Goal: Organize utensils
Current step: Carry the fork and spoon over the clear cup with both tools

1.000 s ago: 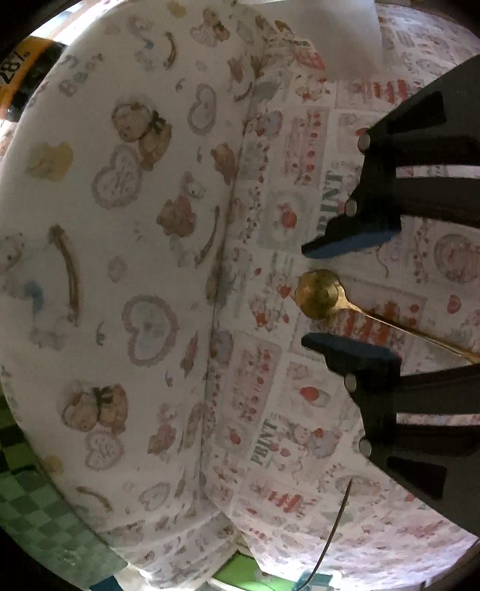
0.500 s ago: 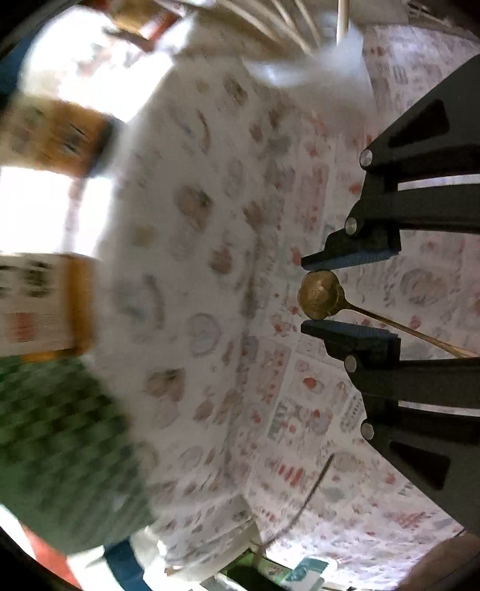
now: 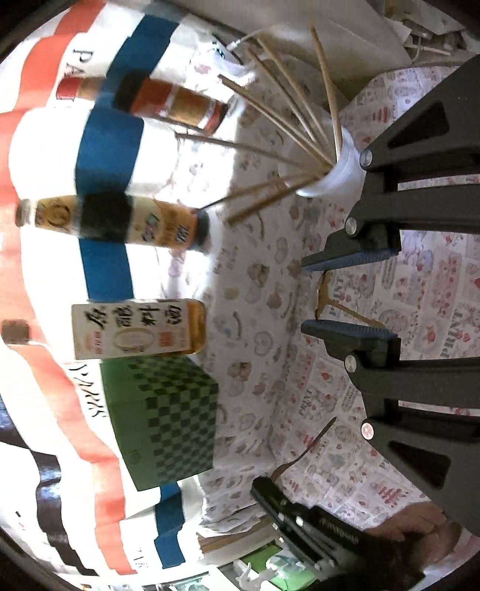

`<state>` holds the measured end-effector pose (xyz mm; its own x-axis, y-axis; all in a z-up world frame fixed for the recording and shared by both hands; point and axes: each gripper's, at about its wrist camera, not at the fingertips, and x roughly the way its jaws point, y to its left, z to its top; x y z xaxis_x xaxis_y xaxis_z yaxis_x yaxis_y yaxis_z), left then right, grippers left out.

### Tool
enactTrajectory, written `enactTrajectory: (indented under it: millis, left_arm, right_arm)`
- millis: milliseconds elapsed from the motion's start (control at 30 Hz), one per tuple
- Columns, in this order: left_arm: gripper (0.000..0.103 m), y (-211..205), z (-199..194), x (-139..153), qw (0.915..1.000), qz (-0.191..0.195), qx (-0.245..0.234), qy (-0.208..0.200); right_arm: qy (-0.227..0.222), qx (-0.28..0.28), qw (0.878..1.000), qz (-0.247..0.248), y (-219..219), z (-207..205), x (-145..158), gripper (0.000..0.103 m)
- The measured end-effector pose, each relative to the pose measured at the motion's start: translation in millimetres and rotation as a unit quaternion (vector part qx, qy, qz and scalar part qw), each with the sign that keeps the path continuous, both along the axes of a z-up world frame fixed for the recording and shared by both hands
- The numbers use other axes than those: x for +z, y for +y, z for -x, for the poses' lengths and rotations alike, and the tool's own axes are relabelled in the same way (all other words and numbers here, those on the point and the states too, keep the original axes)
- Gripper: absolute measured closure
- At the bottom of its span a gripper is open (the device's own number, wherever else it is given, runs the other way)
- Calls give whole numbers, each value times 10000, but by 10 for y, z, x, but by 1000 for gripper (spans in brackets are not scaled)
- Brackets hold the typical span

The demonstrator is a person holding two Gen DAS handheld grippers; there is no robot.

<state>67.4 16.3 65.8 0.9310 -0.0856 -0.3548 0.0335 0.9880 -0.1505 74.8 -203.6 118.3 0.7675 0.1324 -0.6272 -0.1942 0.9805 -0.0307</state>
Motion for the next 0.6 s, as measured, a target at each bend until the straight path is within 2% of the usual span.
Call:
enactTrajectory:
  millis: [67,167,267,333,433,600]
  left_arm:
    - [95,-15,-8,5,10000,-41,20,53]
    - [95,-39,25,48,9998,-143,-15,-113]
    - [95,-64,104,203,9997,-252,76,-27]
    - [95,-94,214,347,9995,-176,-105,-256]
    - [95,-246,301,543,9981,-328,-249,-459]
    - [95,-536,236,810,9961,-278,-682,-482]
  right_arm:
    - [-41,-19,10000,-40,-61,62,42,74]
    - [-4,-125,9999,-109,-213,135,94,74]
    - [-67,-215,9997,-100,-357,199,165,74]
    - [-174,-261,9995,-33,-471,259,240,74]
    - [-342,-362,9987,-56,-639,308,364,74]
    - [-574,-541,9959,-450,-880,300,552,74]
